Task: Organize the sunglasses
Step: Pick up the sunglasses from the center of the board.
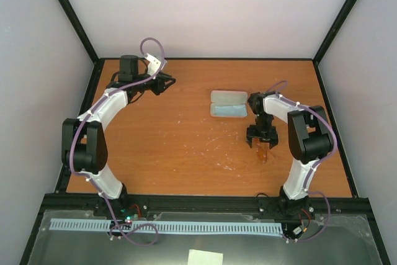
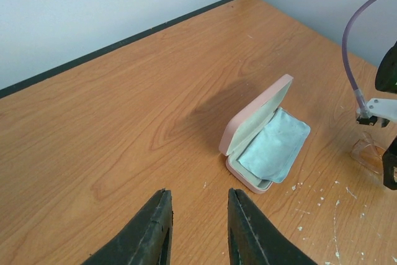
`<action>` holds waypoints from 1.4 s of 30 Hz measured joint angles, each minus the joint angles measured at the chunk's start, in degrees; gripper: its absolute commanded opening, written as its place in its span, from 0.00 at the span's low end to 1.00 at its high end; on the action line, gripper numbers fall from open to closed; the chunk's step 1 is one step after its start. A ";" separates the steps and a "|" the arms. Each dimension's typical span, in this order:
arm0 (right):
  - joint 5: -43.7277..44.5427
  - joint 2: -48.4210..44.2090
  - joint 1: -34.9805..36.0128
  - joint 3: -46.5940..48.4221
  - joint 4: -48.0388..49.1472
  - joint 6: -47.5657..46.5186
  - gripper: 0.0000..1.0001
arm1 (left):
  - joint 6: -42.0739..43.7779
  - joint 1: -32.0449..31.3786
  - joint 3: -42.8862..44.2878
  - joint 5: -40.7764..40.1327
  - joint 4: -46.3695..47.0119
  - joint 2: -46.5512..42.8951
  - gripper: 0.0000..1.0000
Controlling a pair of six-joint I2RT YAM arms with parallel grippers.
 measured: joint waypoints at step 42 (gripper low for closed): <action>-13.40 -10.27 -0.87 11.98 13.09 13.35 0.11 | -0.04 0.00 0.31 1.22 0.17 0.79 0.25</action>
